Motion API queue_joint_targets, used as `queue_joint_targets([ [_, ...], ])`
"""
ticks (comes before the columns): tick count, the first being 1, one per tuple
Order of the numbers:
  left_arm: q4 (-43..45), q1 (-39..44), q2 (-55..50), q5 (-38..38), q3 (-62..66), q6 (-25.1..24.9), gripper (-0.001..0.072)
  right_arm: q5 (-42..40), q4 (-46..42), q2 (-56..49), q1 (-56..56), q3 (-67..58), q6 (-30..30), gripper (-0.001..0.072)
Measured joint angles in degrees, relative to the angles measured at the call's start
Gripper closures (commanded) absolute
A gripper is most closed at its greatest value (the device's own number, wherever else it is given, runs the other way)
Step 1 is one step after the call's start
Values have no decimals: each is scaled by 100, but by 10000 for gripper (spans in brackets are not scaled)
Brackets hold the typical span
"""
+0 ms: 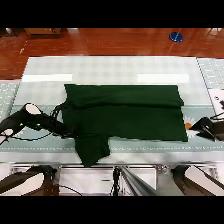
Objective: Fold the shirts.
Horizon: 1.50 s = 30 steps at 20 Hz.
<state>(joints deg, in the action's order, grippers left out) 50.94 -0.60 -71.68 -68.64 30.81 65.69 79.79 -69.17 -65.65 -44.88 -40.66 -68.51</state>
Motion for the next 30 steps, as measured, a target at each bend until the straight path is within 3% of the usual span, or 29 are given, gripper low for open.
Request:
queue_joint_targets([
  [5, -2, 0, 0, 11, 0, -15, 674, -507, 203, 0, -190, 688, 87, 182],
  [9, -2, 0, 0, 11, 0, -15, 674, -723, 549, -35, 20, 1025, 94, 238],
  [10, -2, 0, 0, 11, 0, -15, 673, -767, 568, -85, 120, 1060, 83, 297],
  [11, -2, 0, -2, 9, 2, -15, 674, -826, 684, -173, 243, 1097, 74, 429],
  [12, -2, 0, -2, 11, 2, -15, 674, -898, 737, -258, 354, 1121, 74, 605],
  [13, -2, 0, -2, 9, 0, -15, 674, -990, 769, -341, 448, 1141, 72, 691],
  [19, -157, -155, 109, -238, 369, -11, 675, -870, 1259, -96, 654, 586, 278, 692],
  [24, -859, -345, 400, -608, 1440, 11, 675, -695, 2122, 446, 684, -234, 315, 693],
  [30, -1161, -474, 369, -291, 2481, 98, 675, -1036, 2916, 372, 695, -820, 339, 693],
])
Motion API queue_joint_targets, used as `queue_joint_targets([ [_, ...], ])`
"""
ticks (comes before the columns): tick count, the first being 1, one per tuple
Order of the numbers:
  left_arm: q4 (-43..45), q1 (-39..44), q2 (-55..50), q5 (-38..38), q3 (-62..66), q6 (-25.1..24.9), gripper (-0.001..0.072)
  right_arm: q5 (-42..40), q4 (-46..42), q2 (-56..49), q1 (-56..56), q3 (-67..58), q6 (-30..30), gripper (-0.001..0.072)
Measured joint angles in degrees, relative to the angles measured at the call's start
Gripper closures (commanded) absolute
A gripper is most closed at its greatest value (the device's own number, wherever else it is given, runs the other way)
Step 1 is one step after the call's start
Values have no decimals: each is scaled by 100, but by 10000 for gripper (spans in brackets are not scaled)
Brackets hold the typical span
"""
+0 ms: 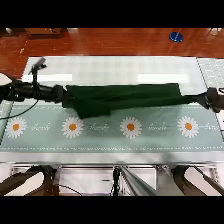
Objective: Fold the shirts.
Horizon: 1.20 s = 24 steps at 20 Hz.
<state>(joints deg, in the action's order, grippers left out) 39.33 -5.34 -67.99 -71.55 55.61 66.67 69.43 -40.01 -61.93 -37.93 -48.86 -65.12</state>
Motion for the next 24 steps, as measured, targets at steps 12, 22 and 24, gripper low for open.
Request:
queue_joint_targets([
  [12, -81, -42, -2321, 356, 1919, 131, 674, -1598, 142, -2079, 1311, -1611, -337, 692],
  [22, -76, -201, -3324, 260, 2529, 295, 147, -2430, 92, -2804, 1591, -1818, -219, 205],
  [24, -81, -450, -3340, 11, 2719, 295, 177, -2437, -131, -2612, 1443, -1843, -179, 205],
])
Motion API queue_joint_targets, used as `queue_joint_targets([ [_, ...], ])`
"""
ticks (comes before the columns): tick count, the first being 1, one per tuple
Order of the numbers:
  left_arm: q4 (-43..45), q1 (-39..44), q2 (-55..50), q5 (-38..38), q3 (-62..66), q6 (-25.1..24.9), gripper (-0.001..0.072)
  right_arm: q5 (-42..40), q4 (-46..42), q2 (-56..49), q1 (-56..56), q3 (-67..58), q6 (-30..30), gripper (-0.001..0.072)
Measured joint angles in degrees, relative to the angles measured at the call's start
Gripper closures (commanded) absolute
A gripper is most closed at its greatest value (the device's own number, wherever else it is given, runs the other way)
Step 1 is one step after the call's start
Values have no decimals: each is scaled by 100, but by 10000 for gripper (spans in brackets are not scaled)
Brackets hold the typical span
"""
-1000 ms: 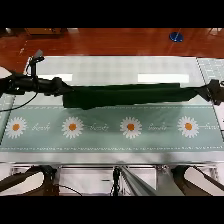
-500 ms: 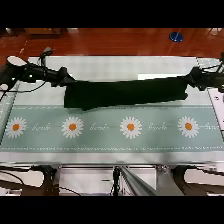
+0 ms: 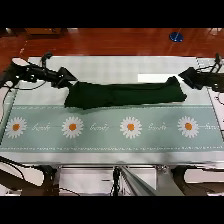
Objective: Fold the shirts.
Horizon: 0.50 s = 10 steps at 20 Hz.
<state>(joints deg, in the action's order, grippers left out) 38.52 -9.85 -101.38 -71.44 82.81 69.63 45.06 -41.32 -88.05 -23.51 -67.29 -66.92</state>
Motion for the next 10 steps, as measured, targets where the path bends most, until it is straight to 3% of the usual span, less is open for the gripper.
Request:
queue_joint_targets([
  [2, 2, -291, 74, -289, 149, 33, 195, 63, -487, 210, -208, -13, -212, 203],
  [6, 31, -632, 380, -636, 267, 87, 197, 837, -1587, 245, -516, -20, -614, 117],
  [10, 48, -601, 575, -787, 299, 111, 197, 1196, -1412, -146, -599, -20, -619, 117],
])
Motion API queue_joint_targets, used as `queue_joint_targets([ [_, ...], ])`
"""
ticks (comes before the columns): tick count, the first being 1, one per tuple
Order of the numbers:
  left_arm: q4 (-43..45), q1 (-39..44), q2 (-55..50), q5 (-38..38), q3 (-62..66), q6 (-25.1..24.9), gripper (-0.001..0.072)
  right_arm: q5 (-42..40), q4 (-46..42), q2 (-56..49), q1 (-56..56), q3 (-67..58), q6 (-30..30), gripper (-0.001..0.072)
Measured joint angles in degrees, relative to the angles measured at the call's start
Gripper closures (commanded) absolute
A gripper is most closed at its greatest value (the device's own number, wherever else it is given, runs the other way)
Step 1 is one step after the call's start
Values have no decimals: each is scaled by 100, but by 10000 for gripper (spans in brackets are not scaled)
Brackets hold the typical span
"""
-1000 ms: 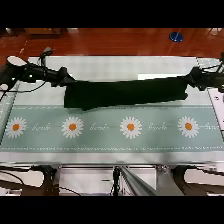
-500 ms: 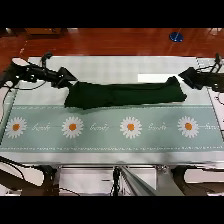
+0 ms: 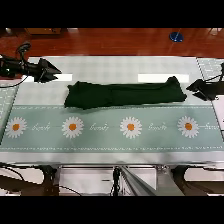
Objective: Fold the shirts.
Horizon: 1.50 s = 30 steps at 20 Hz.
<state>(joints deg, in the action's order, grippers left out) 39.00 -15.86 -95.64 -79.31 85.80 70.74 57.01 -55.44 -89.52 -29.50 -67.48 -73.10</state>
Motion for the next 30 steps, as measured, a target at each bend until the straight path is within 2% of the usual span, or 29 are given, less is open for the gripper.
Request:
queue_joint_targets([
  [3, -2, 142, 50, -22, 7, -2, 197, -92, 479, -376, 101, -2, 17, 124],
  [5, 0, 258, 66, -37, 7, -9, 197, -195, 702, -614, 269, -9, 15, 153],
  [6, 0, 317, 68, -46, 7, -24, 197, -234, 807, -730, 380, -11, -2, 305],
  [8, 0, 424, 74, -48, 7, -39, 197, -284, 896, -916, 597, -15, -28, 696],
  [10, 0, 507, 74, -52, 9, -46, 216, -278, 1019, -979, 756, -44, 35, 692],
  [11, -2, 538, 79, -50, 11, -46, 307, -236, 1082, -953, 798, -85, 125, 692],
  [12, -2, 566, 81, -50, 11, -46, 342, -142, 1073, -861, 817, -149, 219, 693],
  [13, -11, 601, 85, -46, 11, -44, 441, -63, 1198, -721, 817, -232, 286, 693],
  [14, -76, 647, 85, -50, 11, -33, 510, -22, 1305, -546, 817, -317, 330, 693],
  [16, -256, 800, 85, -59, 11, 22, 532, 225, 1331, -98, 804, -455, 396, 693],
  [17, -361, 916, 85, -57, 11, 39, 611, 315, 1373, 181, 800, -505, 420, 693],
  [21, -704, 1676, 85, 57, 11, 166, 618, 887, 1263, 1200, 798, -586, 398, 693],
  [22, -761, 1932, 85, 190, 11, 205, 673, 1016, 1193, 1423, 798, -597, 354, 693],
  [30, -901, 4140, -122, 1902, 11, 654, 673, 1915, 658, 2892, 796, -614, 144, 692],
])
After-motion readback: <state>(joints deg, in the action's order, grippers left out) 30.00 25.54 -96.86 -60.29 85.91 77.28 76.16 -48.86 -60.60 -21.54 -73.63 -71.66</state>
